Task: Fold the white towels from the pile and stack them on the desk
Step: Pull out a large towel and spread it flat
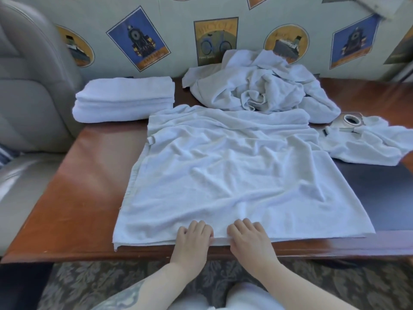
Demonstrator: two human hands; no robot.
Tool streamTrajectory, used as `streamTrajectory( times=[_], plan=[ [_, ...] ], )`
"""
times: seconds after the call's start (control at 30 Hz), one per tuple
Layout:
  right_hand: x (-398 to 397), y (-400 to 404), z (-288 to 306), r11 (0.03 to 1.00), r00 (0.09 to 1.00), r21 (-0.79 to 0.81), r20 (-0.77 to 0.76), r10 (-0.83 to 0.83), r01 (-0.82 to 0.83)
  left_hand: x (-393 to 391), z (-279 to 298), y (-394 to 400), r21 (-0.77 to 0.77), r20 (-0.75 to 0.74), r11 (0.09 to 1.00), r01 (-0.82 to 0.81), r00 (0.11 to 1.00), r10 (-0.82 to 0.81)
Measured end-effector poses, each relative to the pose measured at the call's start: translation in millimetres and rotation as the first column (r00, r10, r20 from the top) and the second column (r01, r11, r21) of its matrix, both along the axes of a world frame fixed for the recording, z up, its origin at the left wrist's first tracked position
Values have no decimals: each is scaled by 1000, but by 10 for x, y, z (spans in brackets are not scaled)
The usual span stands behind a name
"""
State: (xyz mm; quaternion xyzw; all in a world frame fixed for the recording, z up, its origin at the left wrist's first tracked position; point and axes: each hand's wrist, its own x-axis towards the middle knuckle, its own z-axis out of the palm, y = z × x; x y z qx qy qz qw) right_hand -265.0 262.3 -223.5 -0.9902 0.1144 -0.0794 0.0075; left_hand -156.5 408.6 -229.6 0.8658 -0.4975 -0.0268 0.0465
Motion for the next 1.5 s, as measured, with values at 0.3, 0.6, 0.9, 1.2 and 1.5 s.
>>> streamTrajectory(
  times=[0.3,0.6,0.9,1.2,1.5],
  plan=[
    [30,39,-63,996,998,62,26,57,-59,60,-81,120,-58,180,983,173,970,-161],
    [-120,-22,-181,977,973,53,114,199,-206,146,70,175,-36,154,899,436,892,-426],
    [-151,58,-126,951,981,282,175,82,-130,-17,47,394,-293,-87,955,42,994,-71],
    [669,851,8,872,977,459,-33,209,-171,157,103,873,-283,-210,848,-448,892,401],
    [922,1368,13,987,993,154,-98,63,-48,971,77,1648,-163,-177,975,-149,977,120]
  ],
)
